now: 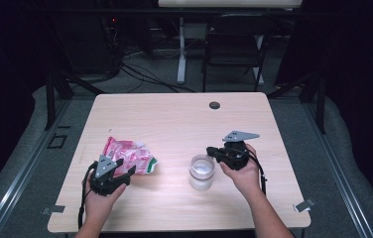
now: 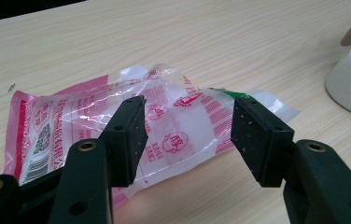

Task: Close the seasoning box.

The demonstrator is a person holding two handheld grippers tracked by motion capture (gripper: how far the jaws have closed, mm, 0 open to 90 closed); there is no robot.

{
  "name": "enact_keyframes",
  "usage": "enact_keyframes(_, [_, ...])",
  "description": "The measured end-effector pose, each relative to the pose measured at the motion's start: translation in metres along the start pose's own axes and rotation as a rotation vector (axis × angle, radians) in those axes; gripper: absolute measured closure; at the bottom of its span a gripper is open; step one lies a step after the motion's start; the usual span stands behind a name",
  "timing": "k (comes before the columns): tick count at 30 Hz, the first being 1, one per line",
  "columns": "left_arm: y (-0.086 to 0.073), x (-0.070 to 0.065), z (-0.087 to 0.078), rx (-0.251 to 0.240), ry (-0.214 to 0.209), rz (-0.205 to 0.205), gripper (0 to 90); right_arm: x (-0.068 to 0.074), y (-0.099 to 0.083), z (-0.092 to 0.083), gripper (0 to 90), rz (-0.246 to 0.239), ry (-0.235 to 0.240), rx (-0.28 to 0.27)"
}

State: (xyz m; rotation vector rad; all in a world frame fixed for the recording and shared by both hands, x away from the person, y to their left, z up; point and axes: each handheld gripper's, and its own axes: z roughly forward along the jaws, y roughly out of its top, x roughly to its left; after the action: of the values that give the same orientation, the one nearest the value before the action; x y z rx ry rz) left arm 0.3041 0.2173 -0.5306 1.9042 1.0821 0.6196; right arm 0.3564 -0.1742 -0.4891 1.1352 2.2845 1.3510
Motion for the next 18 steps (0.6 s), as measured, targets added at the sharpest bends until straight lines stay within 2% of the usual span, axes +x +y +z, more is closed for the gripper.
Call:
enact_keyframes(10, [0.002,-0.001,0.004,-0.002,-0.014,0.004,44.7,0.012,0.0,-0.002,76.7,-0.032,0.052,-0.013])
enact_keyframes(18, [0.005,0.002,0.004,-0.007,-0.014,-0.012,44.5,0.021,0.003,-0.004,61.2,-0.066,0.086,-0.009])
